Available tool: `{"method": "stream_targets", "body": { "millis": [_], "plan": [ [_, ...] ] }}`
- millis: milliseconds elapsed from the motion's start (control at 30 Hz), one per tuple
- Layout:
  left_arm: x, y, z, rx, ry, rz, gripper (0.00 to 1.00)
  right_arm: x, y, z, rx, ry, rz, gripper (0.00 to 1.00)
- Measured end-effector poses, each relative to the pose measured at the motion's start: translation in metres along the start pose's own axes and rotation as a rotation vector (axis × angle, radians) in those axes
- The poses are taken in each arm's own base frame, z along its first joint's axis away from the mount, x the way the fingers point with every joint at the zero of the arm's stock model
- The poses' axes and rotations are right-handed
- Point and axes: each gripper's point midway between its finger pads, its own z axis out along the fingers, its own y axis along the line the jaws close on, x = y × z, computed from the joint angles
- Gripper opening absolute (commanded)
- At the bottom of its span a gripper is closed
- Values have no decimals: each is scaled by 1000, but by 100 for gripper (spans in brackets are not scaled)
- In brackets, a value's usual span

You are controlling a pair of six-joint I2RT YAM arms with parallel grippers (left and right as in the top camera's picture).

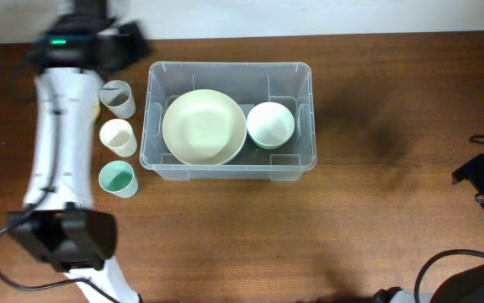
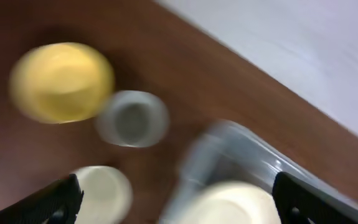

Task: Pack container
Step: 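Move the left gripper to the yellow bowl and grasp its rim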

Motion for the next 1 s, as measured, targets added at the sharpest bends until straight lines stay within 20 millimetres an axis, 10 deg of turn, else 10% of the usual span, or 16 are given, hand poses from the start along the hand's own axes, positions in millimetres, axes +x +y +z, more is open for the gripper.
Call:
{"method": "stream_targets", "body": {
  "millis": [167,333,667,1000],
  "plan": [
    [-30,106,9,-148,3,-238,99,0,0,0,0,0,0,99],
    [-21,167,42,-254,85,-394,99,0,0,0,0,0,0,99],
    [39,209,142,-376,310,-498,100,0,0,0,0,0,0,99],
    [69,220,175,-423,392,-527,99,0,0,0,0,0,-1,99]
  ]
}}
